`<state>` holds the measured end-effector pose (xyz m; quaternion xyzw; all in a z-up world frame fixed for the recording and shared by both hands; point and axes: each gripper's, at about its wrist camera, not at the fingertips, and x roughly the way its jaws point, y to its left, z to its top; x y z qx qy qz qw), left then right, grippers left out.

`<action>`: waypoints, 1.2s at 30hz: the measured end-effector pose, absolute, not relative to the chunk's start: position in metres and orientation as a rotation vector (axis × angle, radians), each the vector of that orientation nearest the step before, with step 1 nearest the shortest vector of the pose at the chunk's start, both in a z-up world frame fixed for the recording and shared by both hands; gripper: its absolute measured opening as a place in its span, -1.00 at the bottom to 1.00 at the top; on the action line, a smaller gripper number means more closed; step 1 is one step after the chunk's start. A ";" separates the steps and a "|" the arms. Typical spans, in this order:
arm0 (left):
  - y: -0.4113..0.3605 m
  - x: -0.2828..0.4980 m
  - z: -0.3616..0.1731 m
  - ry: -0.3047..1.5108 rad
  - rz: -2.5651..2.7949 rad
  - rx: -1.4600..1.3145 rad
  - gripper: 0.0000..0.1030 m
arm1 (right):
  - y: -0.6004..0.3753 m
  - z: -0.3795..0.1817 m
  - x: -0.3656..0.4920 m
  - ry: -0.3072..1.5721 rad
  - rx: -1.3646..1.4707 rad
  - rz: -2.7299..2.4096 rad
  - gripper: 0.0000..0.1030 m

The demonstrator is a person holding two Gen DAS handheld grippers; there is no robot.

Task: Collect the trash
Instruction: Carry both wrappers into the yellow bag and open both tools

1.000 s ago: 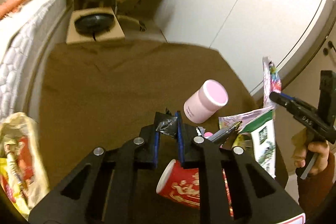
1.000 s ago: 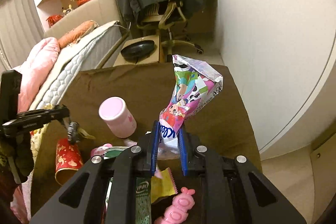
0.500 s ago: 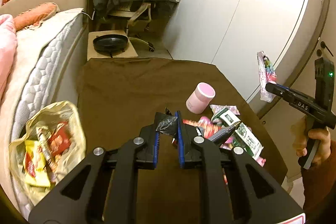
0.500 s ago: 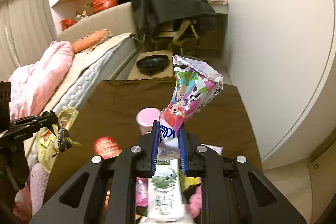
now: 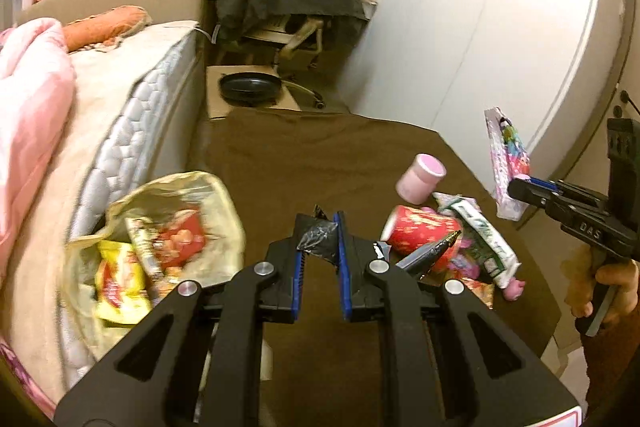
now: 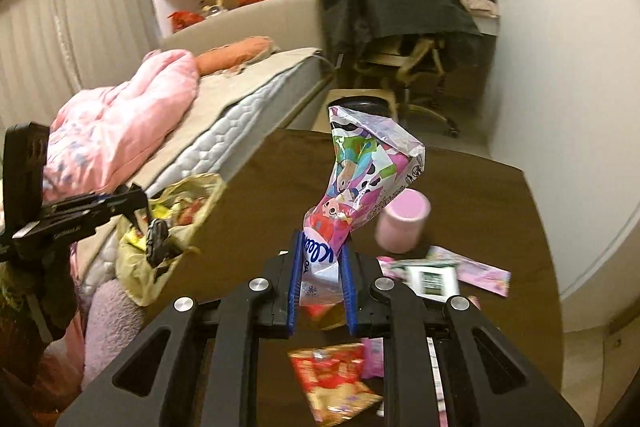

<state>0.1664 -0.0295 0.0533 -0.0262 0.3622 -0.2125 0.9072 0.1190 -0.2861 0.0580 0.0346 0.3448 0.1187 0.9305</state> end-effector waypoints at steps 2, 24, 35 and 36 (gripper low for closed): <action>-0.012 0.168 0.053 0.747 -0.416 -0.064 -0.74 | -0.269 0.058 0.125 0.713 0.054 0.269 -0.66; 0.148 0.219 -0.022 0.880 -0.158 -0.247 -0.74 | -0.082 0.019 0.211 0.801 -0.046 0.618 -0.66; 0.146 0.239 -0.069 0.953 -0.169 -0.219 -0.74 | -0.030 -0.069 0.276 1.034 -0.133 0.687 -0.66; 0.145 0.240 -0.072 0.957 -0.167 -0.213 -0.74 | -0.030 -0.075 0.280 1.053 -0.139 0.680 -0.66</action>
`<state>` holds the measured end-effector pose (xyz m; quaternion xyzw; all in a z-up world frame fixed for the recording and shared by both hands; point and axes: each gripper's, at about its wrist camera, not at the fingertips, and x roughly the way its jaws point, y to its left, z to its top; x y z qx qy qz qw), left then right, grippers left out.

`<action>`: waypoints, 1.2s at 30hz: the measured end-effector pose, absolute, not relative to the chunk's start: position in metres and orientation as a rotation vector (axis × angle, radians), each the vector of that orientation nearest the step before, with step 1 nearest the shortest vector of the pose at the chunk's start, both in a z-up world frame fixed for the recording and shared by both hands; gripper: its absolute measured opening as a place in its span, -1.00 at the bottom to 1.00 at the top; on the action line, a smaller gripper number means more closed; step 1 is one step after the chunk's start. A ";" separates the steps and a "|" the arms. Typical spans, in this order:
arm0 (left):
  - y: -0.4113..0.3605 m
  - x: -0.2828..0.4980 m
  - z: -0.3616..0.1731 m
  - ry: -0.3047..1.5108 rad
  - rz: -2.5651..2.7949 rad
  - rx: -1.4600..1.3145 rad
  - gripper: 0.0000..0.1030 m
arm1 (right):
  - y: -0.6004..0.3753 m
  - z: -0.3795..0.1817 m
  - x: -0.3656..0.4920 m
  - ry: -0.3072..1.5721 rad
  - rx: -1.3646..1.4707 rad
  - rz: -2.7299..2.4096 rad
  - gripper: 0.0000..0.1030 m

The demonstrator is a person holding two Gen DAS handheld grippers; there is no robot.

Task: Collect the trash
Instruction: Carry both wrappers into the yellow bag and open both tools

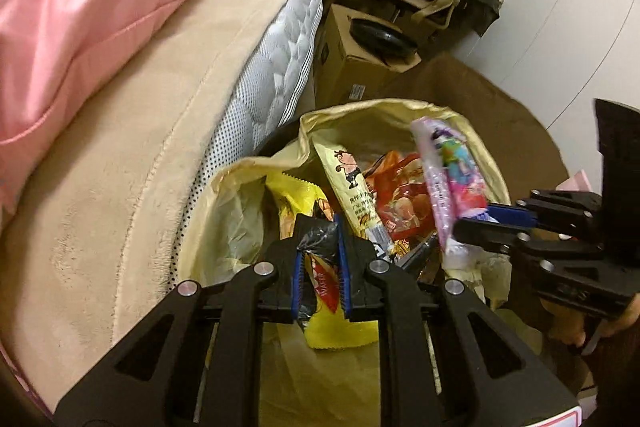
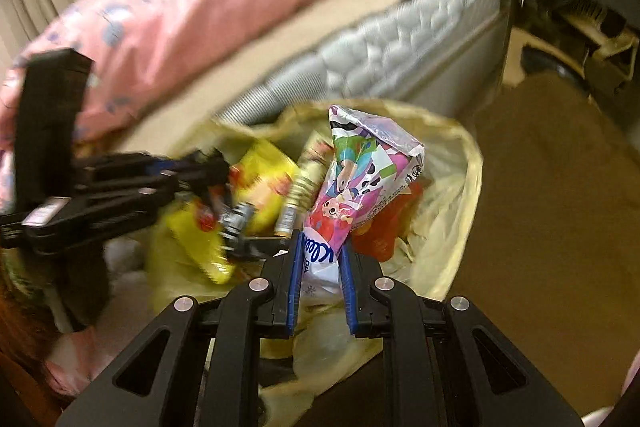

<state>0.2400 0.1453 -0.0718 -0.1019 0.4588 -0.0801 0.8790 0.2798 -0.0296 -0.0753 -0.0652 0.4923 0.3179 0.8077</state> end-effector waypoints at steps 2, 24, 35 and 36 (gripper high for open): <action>0.143 0.242 -0.076 0.961 -0.171 -0.205 -0.74 | -0.027 -0.083 0.283 1.073 -0.156 0.679 -0.66; 0.140 0.240 -0.070 0.903 -0.170 -0.195 -0.64 | -0.024 -0.078 0.275 1.037 -0.232 0.630 -0.63; 0.159 0.219 -0.031 0.790 -0.149 -0.290 -0.24 | -0.034 -0.048 0.261 0.963 -0.190 0.625 -0.36; 0.159 0.216 -0.027 0.784 -0.145 -0.295 -0.23 | -0.036 -0.045 0.260 0.955 -0.181 0.620 -0.36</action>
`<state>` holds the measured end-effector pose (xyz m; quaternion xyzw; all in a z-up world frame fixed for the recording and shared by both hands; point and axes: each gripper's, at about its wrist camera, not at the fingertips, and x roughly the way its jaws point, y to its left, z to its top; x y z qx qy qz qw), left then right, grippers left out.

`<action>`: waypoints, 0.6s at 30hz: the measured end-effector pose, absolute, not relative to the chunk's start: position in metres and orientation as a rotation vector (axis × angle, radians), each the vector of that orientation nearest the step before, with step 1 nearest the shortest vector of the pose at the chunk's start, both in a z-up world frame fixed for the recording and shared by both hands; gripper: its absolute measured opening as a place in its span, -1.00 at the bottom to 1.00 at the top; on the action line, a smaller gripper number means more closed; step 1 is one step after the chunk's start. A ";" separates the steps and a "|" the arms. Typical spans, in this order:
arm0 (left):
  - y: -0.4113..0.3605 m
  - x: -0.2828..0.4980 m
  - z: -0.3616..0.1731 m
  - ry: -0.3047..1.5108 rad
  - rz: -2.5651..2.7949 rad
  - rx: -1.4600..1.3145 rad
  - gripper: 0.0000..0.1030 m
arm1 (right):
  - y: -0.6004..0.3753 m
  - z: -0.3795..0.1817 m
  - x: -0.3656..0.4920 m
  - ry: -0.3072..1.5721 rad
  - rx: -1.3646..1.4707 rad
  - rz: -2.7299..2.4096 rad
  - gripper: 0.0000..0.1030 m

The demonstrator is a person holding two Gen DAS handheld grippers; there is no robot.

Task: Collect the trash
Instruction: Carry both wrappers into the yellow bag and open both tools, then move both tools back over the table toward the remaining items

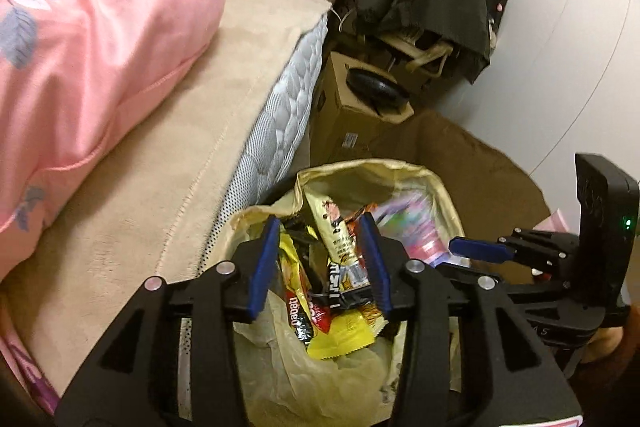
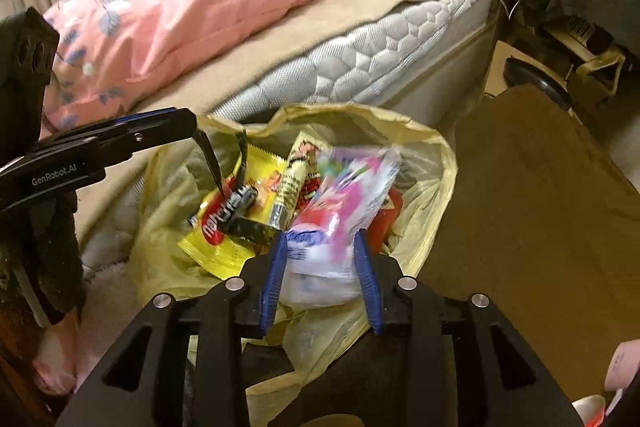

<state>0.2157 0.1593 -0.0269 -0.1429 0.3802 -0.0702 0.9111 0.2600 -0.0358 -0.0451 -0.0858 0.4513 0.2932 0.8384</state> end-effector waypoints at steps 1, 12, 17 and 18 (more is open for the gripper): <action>0.160 0.213 -0.022 0.777 -0.139 -0.297 -0.23 | -0.038 -0.042 0.259 0.946 -0.172 0.616 -0.35; 0.124 0.190 0.019 0.722 -0.126 -0.238 -0.13 | -0.115 0.007 0.225 0.816 -0.116 0.458 -0.33; 0.082 0.180 0.025 0.733 -0.176 -0.219 -0.11 | -0.177 0.020 0.201 0.776 -0.079 0.324 -0.30; 0.074 0.178 0.024 0.735 -0.188 -0.218 -0.11 | -0.188 0.021 0.196 0.777 -0.065 0.308 -0.15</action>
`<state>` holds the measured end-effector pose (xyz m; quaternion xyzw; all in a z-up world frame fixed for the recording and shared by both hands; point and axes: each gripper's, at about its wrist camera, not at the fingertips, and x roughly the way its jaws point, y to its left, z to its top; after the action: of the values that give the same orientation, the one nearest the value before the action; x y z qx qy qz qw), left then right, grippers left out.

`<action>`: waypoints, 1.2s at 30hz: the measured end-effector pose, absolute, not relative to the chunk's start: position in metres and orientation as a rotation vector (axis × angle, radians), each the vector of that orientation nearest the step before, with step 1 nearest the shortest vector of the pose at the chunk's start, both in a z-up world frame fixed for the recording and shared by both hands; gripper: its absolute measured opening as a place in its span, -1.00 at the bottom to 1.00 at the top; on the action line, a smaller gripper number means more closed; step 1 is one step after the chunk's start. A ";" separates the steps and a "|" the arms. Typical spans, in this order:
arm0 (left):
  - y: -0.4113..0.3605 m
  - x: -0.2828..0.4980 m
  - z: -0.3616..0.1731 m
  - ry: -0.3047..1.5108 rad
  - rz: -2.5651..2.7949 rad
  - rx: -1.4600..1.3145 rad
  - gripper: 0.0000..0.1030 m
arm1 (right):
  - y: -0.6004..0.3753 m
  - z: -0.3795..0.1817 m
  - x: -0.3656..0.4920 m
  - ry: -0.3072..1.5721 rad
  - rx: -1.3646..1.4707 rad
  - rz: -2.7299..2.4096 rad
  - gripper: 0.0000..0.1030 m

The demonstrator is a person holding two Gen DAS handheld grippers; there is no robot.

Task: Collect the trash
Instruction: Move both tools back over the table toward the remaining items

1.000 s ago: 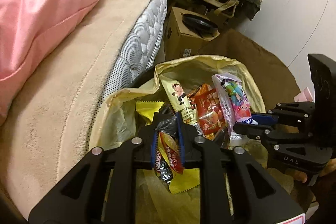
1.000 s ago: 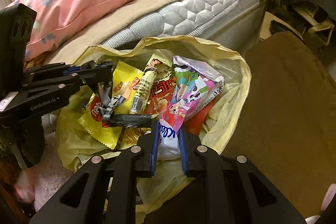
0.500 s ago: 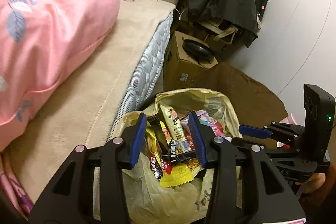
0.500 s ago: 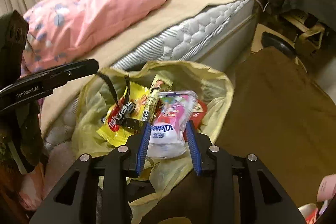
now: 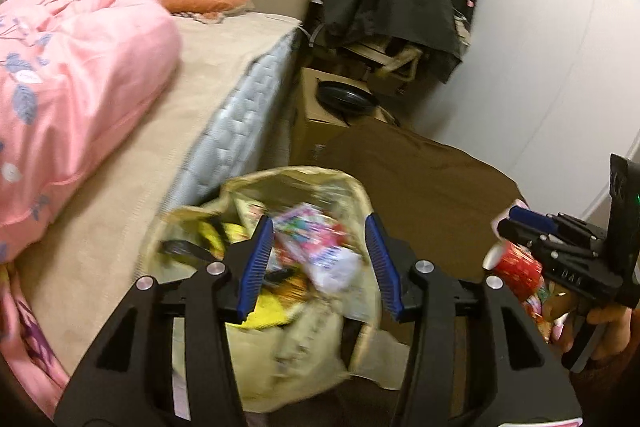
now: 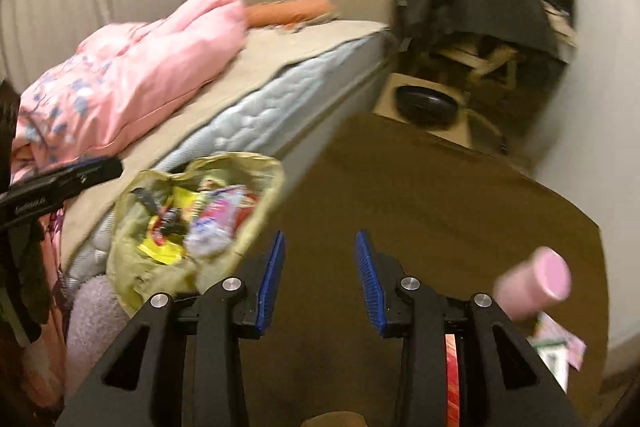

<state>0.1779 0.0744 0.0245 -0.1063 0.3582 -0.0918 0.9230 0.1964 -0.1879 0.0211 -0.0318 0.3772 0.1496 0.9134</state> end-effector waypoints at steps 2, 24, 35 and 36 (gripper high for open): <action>0.056 0.174 0.023 0.748 -0.216 -0.216 -0.09 | -0.214 0.023 0.185 0.773 -0.045 0.267 -0.05; -0.143 0.142 -0.025 0.923 -0.488 -0.003 -0.04 | -0.381 -0.025 0.105 0.813 0.037 0.030 0.25; -0.176 0.147 -0.048 0.948 -0.523 0.082 -0.04 | -0.419 -0.039 0.092 0.822 0.110 -0.056 0.25; -0.176 0.150 -0.051 0.952 -0.514 0.086 -0.04 | -0.420 -0.040 0.091 0.820 0.112 -0.055 0.25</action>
<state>0.1499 -0.1759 -0.0509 0.0410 0.4532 -0.2445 0.8563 0.0907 -0.4200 -0.0396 0.0542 0.3985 -0.0266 0.9152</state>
